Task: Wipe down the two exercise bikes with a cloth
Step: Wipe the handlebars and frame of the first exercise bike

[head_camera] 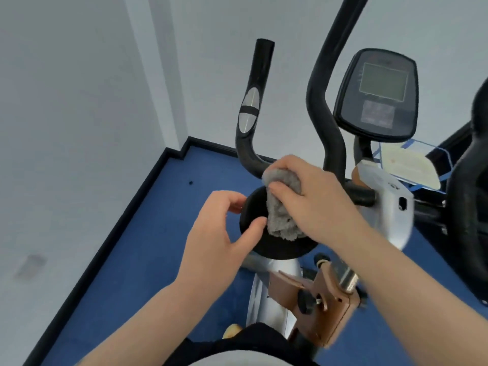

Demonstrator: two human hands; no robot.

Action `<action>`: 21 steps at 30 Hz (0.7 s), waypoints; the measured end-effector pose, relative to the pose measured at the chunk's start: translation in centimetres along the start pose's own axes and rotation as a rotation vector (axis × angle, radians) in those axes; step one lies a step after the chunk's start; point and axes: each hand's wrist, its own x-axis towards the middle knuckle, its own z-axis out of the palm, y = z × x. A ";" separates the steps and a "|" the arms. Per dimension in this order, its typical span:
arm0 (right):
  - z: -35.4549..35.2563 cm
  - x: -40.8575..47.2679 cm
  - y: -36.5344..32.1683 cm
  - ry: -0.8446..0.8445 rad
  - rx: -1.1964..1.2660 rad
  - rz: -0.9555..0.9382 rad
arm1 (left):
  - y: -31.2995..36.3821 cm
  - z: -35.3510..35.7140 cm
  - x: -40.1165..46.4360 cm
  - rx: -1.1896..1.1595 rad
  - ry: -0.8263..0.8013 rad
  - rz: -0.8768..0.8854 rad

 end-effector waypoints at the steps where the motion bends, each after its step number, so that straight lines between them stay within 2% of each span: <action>1: 0.0 0.8 -0.2 -0.061 -0.018 -0.031 | 0.0 0.1 0.0 0.011 0.009 0.002; 6: -2.0 1.0 1.1 -0.281 0.058 -0.194 | -0.1 0.1 0.0 0.017 0.035 -0.007; 11: 0.5 3.1 -2.2 -0.421 -0.271 -0.414 | 0.2 0.2 -0.6 0.018 0.142 -0.004; 13: 0.0 3.4 -1.9 -0.471 -0.272 -0.479 | 0.2 -0.1 -0.7 0.033 0.155 0.019; 16: -1.9 3.7 -0.1 -0.487 -0.190 -0.441 | 0.4 -0.7 -0.5 0.024 0.110 0.035; 20: -0.3 3.3 -0.7 -0.436 -0.357 -0.522 | 0.7 -1.1 -0.1 0.095 0.074 0.068; 21: -0.2 3.0 -0.8 -0.429 -0.334 -0.530 | 0.7 -1.3 -0.1 0.108 0.071 0.085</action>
